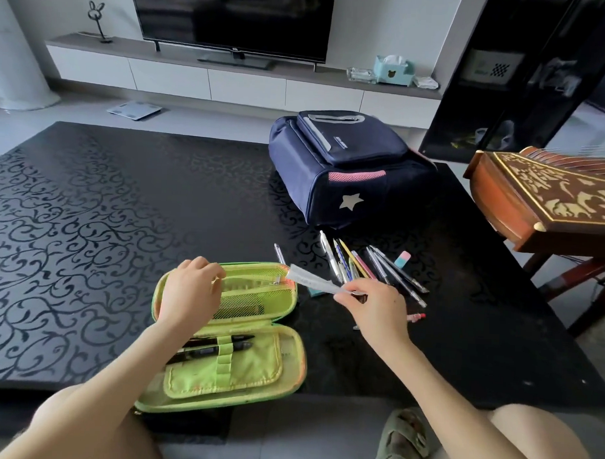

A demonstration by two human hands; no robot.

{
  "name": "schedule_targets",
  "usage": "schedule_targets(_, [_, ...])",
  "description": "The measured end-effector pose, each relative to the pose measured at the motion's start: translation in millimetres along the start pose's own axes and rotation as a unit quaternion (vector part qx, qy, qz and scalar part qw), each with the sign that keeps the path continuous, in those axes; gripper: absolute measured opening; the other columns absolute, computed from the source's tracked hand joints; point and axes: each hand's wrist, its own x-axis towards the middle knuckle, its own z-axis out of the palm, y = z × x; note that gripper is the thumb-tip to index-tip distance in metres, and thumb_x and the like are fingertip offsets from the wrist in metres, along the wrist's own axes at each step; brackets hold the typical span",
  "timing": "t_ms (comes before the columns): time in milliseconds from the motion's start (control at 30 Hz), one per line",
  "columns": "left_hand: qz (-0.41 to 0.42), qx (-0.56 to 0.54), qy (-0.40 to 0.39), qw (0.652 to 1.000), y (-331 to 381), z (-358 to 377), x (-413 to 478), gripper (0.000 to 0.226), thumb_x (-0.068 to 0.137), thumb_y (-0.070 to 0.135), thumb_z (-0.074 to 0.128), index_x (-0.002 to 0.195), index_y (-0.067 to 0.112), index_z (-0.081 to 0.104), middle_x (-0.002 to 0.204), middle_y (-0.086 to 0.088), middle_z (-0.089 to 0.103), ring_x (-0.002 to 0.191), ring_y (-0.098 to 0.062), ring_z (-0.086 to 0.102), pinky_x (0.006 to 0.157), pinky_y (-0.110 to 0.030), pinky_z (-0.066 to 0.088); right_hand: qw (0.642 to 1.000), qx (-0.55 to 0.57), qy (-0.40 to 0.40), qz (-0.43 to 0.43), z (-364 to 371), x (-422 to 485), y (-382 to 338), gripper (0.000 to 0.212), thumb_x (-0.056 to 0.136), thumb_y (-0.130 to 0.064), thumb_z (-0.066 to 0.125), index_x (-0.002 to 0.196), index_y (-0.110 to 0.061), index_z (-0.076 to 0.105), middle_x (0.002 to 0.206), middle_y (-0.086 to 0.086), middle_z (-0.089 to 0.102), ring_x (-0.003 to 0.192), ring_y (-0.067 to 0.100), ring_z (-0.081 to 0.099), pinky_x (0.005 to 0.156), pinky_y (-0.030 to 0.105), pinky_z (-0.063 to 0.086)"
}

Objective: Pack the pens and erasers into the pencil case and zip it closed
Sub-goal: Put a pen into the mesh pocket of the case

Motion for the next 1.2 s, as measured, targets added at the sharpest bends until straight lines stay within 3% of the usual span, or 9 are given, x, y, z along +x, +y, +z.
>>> schedule_targets(133, [-0.003, 0.043, -0.058, 0.997, -28.4, -2.1, -5.6, 0.008, 0.079, 0.012, 0.069, 0.087, 0.011, 0.069, 0.083, -0.011, 0.063, 0.077, -0.034, 0.057, 0.062, -0.039, 0.046, 0.995, 0.027, -0.073, -0.062, 32.2, 12.5, -39.2, 0.015, 0.086, -0.016, 0.063, 0.098, -0.015, 0.072, 0.084, -0.002, 0.065, 0.072, 0.012, 0.051, 0.066, 0.022, 0.036])
schedule_targets(233, [0.021, 0.027, -0.11, 0.993, -38.9, -7.8, 2.2, 0.014, 0.089, 0.02, 0.058, 0.09, 0.01, 0.067, 0.088, -0.009, 0.059, 0.082, -0.031, 0.057, 0.063, -0.035, 0.045, 0.994, 0.032, -0.07, -0.074, 55.8, 25.5, -56.2, 0.02, 0.089, -0.007, 0.055, 0.101, -0.01, 0.07, 0.088, 0.006, 0.062, 0.08, 0.021, 0.056, 0.073, 0.034, 0.045])
schedule_targets(300, [0.043, 0.066, -0.177, 0.981, -41.7, -11.5, 11.4, 0.02, 0.092, 0.026, 0.052, 0.097, 0.012, 0.066, 0.093, -0.007, 0.057, 0.084, -0.028, 0.057, 0.067, -0.034, 0.046, 0.992, -0.007, -0.079, -0.095, 68.6, 33.0, -63.3, 0.024, 0.091, -0.002, 0.05, 0.104, -0.008, 0.069, 0.091, 0.009, 0.062, 0.088, 0.027, 0.055, 0.073, 0.04, 0.046])
schedule_targets(367, [0.066, 0.103, -0.222, 0.967, -42.0, -12.3, 20.2, 0.023, 0.094, 0.028, 0.048, 0.106, 0.016, 0.063, 0.099, -0.005, 0.055, 0.088, -0.027, 0.058, 0.072, -0.034, 0.047, 0.989, -0.051, -0.088, -0.11, 76.8, 37.8, -67.0, 0.027, 0.091, -0.001, 0.048, 0.107, -0.009, 0.069, 0.096, 0.01, 0.062, 0.093, 0.028, 0.051, 0.07, 0.035, 0.041])
schedule_targets(600, [0.159, 0.261, -0.297, 0.905, -30.7, -1.0, 30.2, 0.026, 0.091, 0.006, 0.045, 0.115, 0.008, 0.054, 0.115, -0.008, 0.052, 0.104, -0.025, 0.055, 0.083, -0.035, 0.05, 0.995, -0.041, -0.049, -0.079, 84.4, 44.7, -67.8, 0.027, 0.09, -0.002, 0.049, 0.105, -0.011, 0.07, 0.094, 0.008, 0.064, 0.09, 0.027, 0.051, 0.072, 0.035, 0.043])
schedule_targets(700, [0.128, 0.216, -0.271, 0.929, -36.1, -0.2, 31.2, 0.02, 0.089, 0.01, 0.05, 0.107, 0.01, 0.058, 0.111, -0.006, 0.055, 0.103, -0.024, 0.055, 0.082, -0.033, 0.046, 0.99, -0.056, -0.042, -0.12, 90.5, 39.4, -66.3, 0.02, 0.085, -0.003, 0.06, 0.096, -0.013, 0.074, 0.084, 0.008, 0.067, 0.08, 0.03, 0.054, 0.069, 0.039, 0.047])
schedule_targets(833, [0.038, -0.015, -0.154, 0.987, -44.3, -1.7, 24.0, 0.012, 0.083, 0.005, 0.056, 0.085, 0.004, 0.068, 0.089, -0.007, 0.063, 0.084, -0.028, 0.06, 0.072, -0.034, 0.046, 0.988, -0.072, -0.044, -0.129, 106.4, 34.0, -76.7, 0.018, 0.078, -0.002, 0.07, 0.088, -0.016, 0.077, 0.07, 0.006, 0.064, 0.068, 0.028, 0.053, 0.059, 0.036, 0.047])
schedule_targets(1000, [-0.051, -0.14, -0.038, 0.988, -38.9, -5.3, 19.3, 0.004, 0.079, 0.007, 0.068, 0.076, 0.007, 0.071, 0.075, -0.001, 0.058, 0.067, -0.018, 0.054, 0.059, -0.026, 0.036, 0.985, -0.124, -0.005, -0.121, 120.2, 38.1, -96.9, 0.023, 0.061, -0.002, 0.081, 0.067, -0.024, 0.076, 0.058, -0.002, 0.054, 0.058, 0.023, 0.049, 0.054, 0.027, 0.031])
schedule_targets(1200, [0.003, -0.119, 0.01, 0.993, -36.4, 2.9, 12.7, 0.003, 0.077, 0.006, 0.071, 0.076, 0.005, 0.069, 0.073, 0.002, 0.052, 0.071, -0.02, 0.047, 0.063, -0.028, 0.034, 0.967, -0.178, -0.019, -0.182, 135.5, 37.5, -112.3, 0.015, 0.064, -0.009, 0.078, 0.067, -0.021, 0.07, 0.063, -0.005, 0.055, 0.064, 0.018, 0.046, 0.058, 0.027, 0.028])
